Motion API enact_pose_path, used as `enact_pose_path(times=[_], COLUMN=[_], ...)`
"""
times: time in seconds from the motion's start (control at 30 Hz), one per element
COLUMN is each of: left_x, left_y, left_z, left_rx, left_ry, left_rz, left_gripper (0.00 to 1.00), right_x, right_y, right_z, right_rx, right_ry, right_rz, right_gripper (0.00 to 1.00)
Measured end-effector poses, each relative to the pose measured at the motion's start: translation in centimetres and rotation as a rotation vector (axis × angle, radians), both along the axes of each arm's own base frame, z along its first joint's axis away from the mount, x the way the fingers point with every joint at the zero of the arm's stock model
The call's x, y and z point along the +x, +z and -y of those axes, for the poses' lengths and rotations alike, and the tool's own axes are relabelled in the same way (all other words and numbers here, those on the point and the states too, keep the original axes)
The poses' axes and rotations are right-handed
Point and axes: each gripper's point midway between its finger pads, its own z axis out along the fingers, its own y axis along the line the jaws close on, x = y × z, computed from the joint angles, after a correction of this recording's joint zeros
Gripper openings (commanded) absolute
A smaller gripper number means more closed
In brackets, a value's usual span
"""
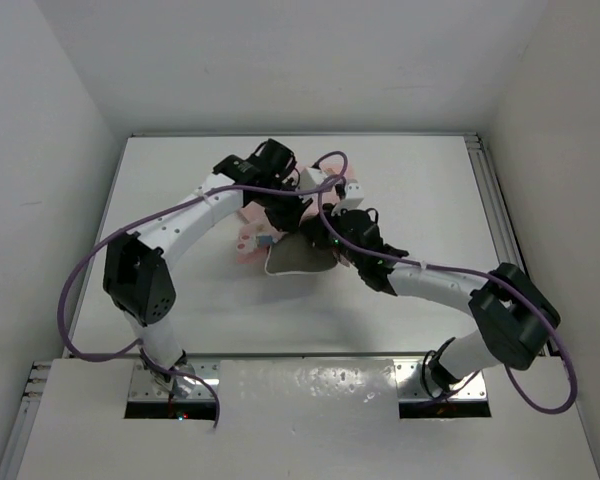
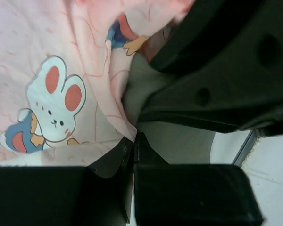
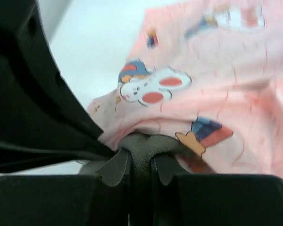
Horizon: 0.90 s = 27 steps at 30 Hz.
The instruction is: Put the pillow into the pillowcase
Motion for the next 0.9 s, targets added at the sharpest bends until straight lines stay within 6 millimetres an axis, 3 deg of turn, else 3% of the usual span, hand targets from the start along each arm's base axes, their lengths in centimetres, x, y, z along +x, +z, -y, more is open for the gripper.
enact_pose_path(times=[0.17, 0.43, 0.6, 0.73, 0.77, 0.8, 0.9], left_x=[-0.1, -1.2, -1.3, -1.4, -1.5, -1.5, -0.9], left_y=[3.6, 7.2, 9.8, 10.8, 10.9, 11.1, 12.0], left_z=[1.2, 2.4, 2.6, 2.9, 2.9, 2.9, 3.0], left_rx=[-0.109, -0.220, -0.247, -0.277, -0.282, -0.286, -0.292], left_ry=[-0.089, -0.242, -0.322, -0.350, -0.351, -0.342, -0.274], left_rz=[0.043, 0.082, 0.148, 0.166, 0.162, 0.159, 0.160], left_gripper=[0.00, 0.00, 0.00, 0.00, 0.00, 0.00, 0.00], right_x=[2.0, 4.4, 5.9, 6.4, 6.5, 6.6, 7.3], right_y=[2.6, 2.5, 4.1, 4.3, 4.2, 4.0, 4.2], right_z=[-0.2, -0.2, 0.3, 0.8, 0.9, 0.8, 0.6], right_rx=[0.102, 0.208, 0.288, 0.344, 0.340, 0.327, 0.266], right_ry=[-0.066, -0.194, -0.274, -0.311, -0.314, -0.314, -0.295], right_rz=[0.051, 0.007, -0.022, -0.056, -0.064, -0.076, -0.100], right_gripper=[0.00, 0.00, 0.00, 0.02, 0.10, 0.37, 0.75])
